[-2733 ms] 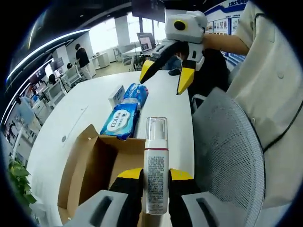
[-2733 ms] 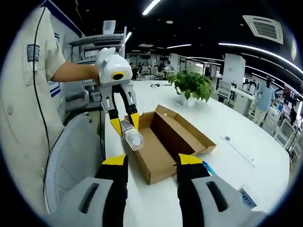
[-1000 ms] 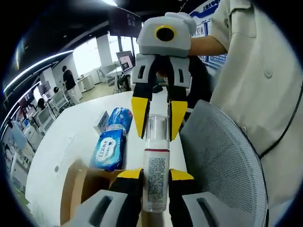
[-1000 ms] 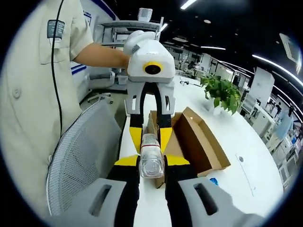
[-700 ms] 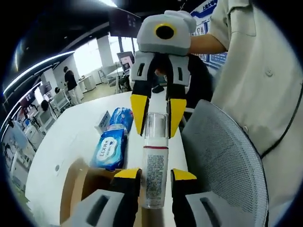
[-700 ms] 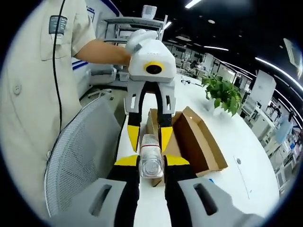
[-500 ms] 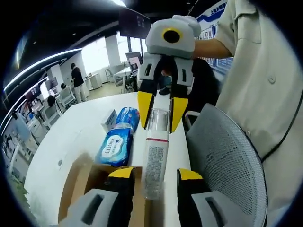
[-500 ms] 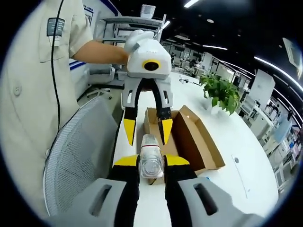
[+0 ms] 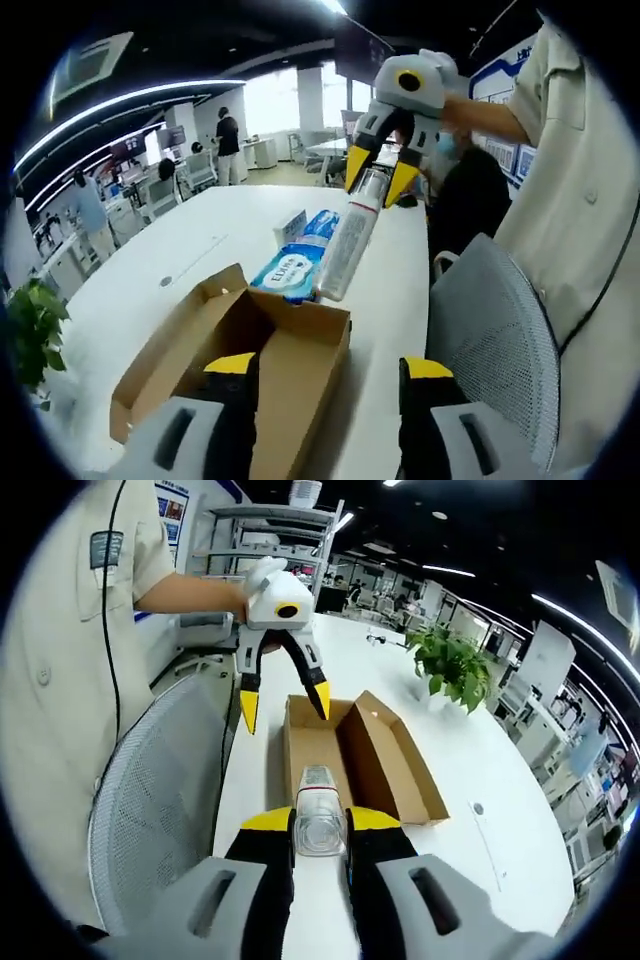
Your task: Operate the shoe box by opening the lid, removing the specified soft item, and placing it in the target area until the item is outside and the box remains undamaged.
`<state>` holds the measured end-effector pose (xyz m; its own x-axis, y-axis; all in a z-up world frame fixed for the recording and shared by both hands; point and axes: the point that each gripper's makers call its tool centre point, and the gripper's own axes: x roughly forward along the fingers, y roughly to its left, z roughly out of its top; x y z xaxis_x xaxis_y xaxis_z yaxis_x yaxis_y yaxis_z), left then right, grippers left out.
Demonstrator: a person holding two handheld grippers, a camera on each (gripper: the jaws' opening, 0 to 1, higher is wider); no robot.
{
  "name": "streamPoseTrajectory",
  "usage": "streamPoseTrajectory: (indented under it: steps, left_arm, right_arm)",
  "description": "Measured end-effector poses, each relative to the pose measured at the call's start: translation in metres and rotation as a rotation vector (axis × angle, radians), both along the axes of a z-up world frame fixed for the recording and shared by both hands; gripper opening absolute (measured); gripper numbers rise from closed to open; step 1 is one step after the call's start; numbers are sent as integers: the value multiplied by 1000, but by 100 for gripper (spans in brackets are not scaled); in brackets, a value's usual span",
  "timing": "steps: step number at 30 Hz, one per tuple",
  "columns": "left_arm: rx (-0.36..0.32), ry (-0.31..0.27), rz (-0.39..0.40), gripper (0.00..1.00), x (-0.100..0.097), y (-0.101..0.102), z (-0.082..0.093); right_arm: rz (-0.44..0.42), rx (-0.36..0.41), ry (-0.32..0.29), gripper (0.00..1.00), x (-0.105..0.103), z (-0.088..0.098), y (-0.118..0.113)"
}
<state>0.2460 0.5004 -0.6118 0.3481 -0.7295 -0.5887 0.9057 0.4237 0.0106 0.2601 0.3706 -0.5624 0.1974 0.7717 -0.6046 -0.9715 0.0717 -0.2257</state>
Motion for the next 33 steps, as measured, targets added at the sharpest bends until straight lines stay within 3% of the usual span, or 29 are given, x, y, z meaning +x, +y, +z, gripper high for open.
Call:
streamPoseTrajectory:
  steps: [10, 20, 33]
  left_arm:
    - [-17, -9, 174, 69, 10, 38, -1]
    - [-22, -21, 313, 82, 12, 70, -3]
    - [-40, -36, 442, 93, 9, 90, -4]
  right_arm:
    - [-21, -95, -41, 16, 37, 10, -31]
    - [-42, -199, -52, 17, 78, 7, -60]
    - [-44, -351, -21, 17, 130, -17, -82]
